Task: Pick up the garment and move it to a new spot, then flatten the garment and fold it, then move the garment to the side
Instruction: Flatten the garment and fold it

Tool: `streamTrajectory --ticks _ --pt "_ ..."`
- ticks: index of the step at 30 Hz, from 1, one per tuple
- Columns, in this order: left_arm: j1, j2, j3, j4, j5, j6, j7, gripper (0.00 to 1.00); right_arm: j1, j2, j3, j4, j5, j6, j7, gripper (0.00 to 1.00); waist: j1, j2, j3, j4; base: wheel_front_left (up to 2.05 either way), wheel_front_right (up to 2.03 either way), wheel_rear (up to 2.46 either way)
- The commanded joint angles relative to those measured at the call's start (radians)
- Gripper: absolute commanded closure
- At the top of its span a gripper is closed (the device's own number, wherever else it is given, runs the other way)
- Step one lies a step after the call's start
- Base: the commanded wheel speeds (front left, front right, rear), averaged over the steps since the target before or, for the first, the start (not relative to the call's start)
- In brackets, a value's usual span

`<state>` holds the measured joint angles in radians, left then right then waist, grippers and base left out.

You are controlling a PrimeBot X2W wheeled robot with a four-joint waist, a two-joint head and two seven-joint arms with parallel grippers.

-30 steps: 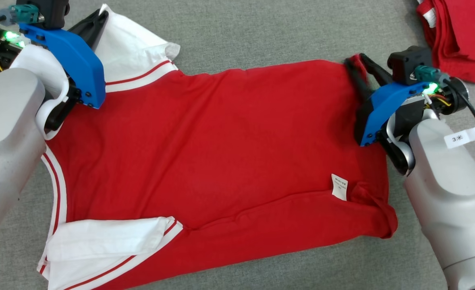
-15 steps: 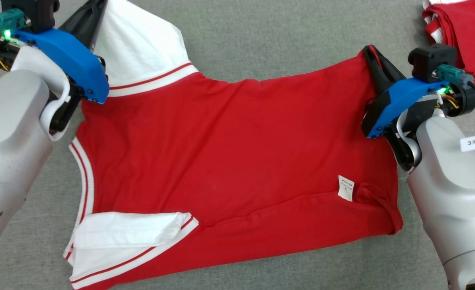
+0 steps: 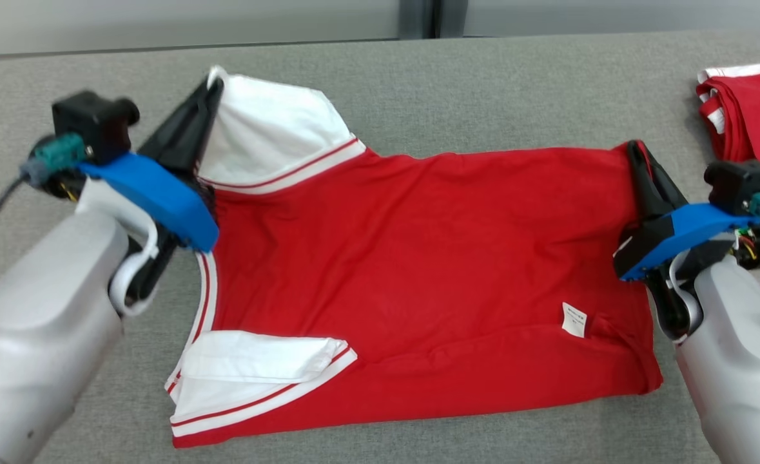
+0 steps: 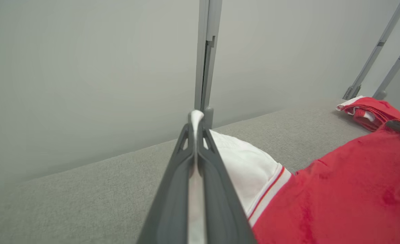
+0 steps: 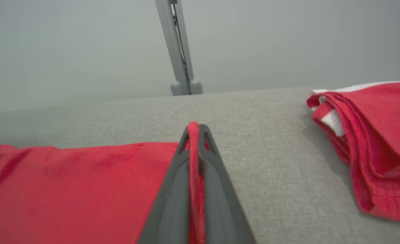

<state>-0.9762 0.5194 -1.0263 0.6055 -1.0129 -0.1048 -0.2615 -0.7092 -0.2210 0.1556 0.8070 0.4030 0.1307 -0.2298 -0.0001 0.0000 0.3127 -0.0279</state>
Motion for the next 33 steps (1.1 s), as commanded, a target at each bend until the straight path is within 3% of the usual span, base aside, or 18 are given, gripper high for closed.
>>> streamTrajectory --ticks 1,14,31,32,33 --pt "0.05 0.009 0.023 -0.036 0.017 0.014 -0.004 1.0 0.026 -0.011 -0.001 -0.006 0.008 0.0 -0.01 1.0 0.0001 0.0 -0.009 0.006 0.0 0.0 0.0" --pt "0.407 0.048 0.169 -0.305 0.091 0.115 -0.004 1.0 0.175 -0.033 -0.037 -0.065 0.045 0.0 -0.035 1.0 0.0001 0.0 -0.073 0.054 0.0 0.0 0.0" --pt "0.69 0.018 0.227 -0.377 0.105 0.141 -0.004 1.0 0.441 -0.025 -0.104 -0.271 0.065 0.0 -0.036 1.0 0.0001 0.0 -0.143 0.083 0.0 0.0 0.0" --pt "0.696 0.012 0.232 -0.373 0.105 0.14 -0.004 1.0 0.452 -0.024 -0.107 -0.28 0.065 0.0 -0.036 0.72 0.0001 0.0 -0.145 0.084 0.0 0.0 0.0" --pt "0.698 0.008 0.242 -0.369 0.112 0.143 -0.004 1.0 0.459 -0.023 -0.114 -0.29 0.068 0.0 -0.036 0.15 0.0001 0.0 -0.147 0.085 0.0 0.0 0.0"
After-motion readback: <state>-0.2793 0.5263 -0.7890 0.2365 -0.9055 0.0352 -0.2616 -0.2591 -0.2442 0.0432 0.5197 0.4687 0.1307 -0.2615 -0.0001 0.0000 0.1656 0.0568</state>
